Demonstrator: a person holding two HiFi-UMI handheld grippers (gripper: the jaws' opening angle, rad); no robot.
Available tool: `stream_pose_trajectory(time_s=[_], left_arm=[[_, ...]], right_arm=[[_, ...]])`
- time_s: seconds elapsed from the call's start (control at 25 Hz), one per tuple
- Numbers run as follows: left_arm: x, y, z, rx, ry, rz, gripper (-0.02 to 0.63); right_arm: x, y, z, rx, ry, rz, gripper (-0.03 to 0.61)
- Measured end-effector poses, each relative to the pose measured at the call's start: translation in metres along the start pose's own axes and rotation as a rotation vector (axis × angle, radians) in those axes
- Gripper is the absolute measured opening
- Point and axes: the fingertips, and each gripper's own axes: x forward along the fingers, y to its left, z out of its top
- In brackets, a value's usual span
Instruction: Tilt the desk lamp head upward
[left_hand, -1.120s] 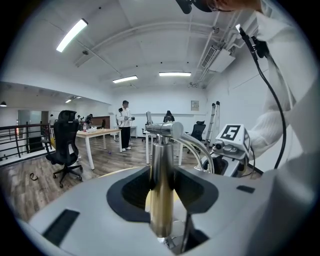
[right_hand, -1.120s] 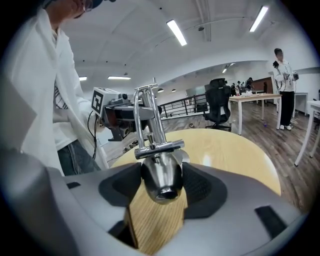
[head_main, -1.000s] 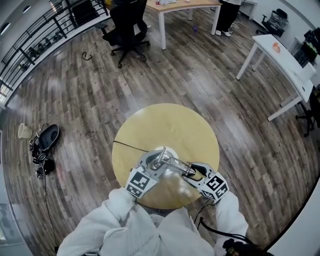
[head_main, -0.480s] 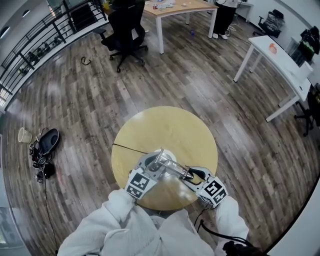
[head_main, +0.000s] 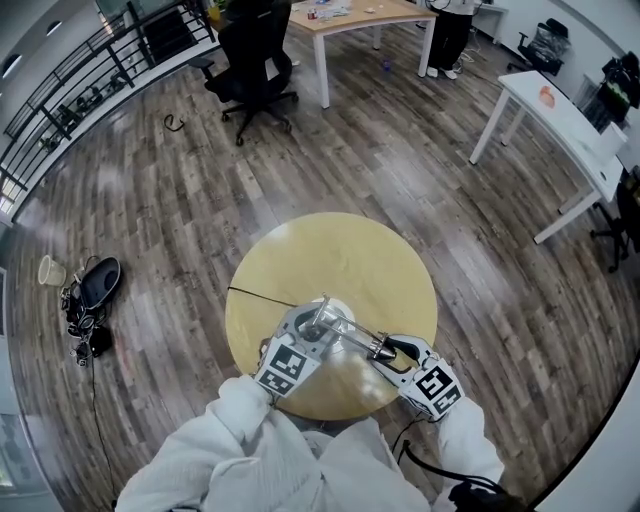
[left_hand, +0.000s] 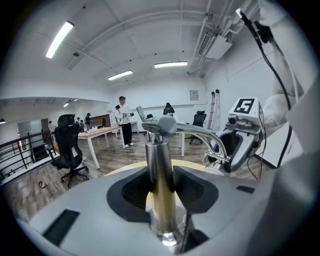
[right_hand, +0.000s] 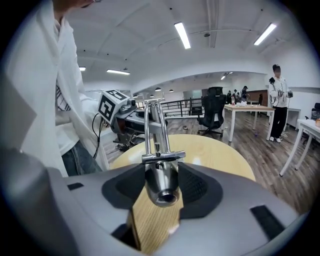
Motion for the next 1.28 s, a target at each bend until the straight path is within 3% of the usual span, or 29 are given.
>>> stream_pose_trajectory(time_s=[0.64, 0.92, 1.28], left_arm=[[0.002, -0.002, -0.002, -0.061, -0.015, -0.027, 0.135], [0.001, 0.000, -0.003, -0.088, -0.036, -0.031, 0.133], [-0.004, 0.002, 0.002, -0.113, -0.020, -0.045, 0.130]], right_arm=[[-0.079, 0.012, 0.075, -0.191, 0.016, -0.054, 0.198], [-0.091, 0.019, 0.115, -0.267, 0.039, -0.054, 0.193], [-0.092, 0.029, 0.148, -0.320, -0.015, -0.040, 0.192]])
